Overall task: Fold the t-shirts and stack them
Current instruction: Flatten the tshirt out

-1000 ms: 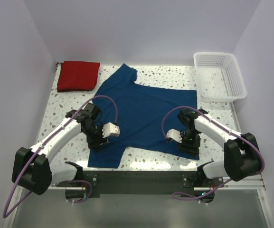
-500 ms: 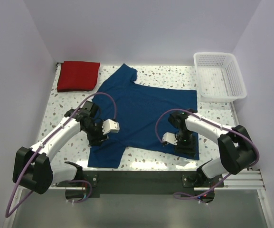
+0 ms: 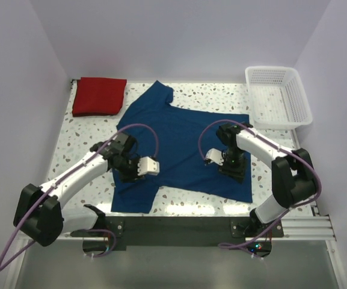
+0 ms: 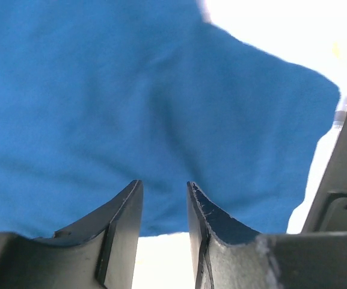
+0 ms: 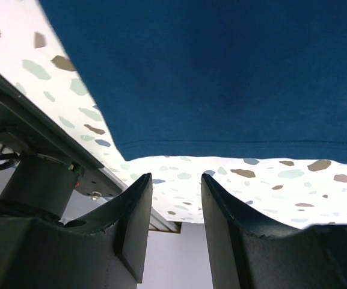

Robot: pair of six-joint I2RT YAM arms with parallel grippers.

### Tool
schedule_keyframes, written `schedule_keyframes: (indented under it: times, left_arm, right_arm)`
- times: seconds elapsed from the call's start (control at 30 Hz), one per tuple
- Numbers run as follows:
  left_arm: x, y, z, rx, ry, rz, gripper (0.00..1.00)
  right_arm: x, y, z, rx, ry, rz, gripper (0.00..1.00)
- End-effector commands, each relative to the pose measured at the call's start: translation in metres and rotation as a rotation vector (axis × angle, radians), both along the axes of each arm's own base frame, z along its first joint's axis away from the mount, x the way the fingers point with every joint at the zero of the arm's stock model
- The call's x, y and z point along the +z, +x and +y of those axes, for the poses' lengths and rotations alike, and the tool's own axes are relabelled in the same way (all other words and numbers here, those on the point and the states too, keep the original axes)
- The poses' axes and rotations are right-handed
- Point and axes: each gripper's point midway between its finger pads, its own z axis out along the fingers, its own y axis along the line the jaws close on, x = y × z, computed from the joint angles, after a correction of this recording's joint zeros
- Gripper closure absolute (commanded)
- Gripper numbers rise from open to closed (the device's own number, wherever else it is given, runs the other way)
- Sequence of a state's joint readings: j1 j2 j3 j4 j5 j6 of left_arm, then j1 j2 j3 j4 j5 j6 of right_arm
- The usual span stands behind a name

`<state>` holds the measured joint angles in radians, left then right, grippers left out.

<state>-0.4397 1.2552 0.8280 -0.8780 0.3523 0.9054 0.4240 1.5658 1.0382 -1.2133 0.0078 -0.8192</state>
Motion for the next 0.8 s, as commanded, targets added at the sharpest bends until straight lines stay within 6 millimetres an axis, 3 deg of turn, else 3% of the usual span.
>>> schedule_keyframes:
  times: [0.0, 0.3, 0.43, 0.57, 0.63, 0.73, 0.77]
  left_arm:
    - [-0.014, -0.022, -0.006, -0.084, 0.065, -0.029, 0.61]
    - [-0.059, -0.044, -0.012, -0.147, 0.268, -0.001, 0.64]
    - [-0.071, -0.085, -0.02, -0.278, 0.337, 0.061, 0.69]
    - [-0.064, -0.127, -0.044, -0.386, 0.295, 0.186, 0.72]
    - [-0.06, -0.135, -0.056, -0.425, 0.277, 0.187, 0.73]
    - [-0.037, -0.142, -0.082, -0.471, 0.189, 0.225, 0.74]
    - [-0.031, -0.144, -0.083, -0.481, 0.184, 0.239, 0.74]
  right_arm:
    - [0.002, 0.021, -0.003, -0.072, 0.011, -0.018, 0.58]
    - [0.006, 0.037, -0.008, -0.101, -0.006, -0.05, 0.58]
    - [0.009, 0.041, -0.012, -0.106, -0.011, -0.064, 0.58]
    - [0.013, 0.045, -0.015, -0.104, -0.016, -0.075, 0.58]
    - [0.015, 0.046, -0.015, -0.105, -0.013, -0.079, 0.58]
    - [0.017, 0.045, -0.016, -0.101, -0.008, -0.076, 0.58]
    - [0.018, 0.045, -0.015, -0.1, -0.004, -0.078, 0.58]
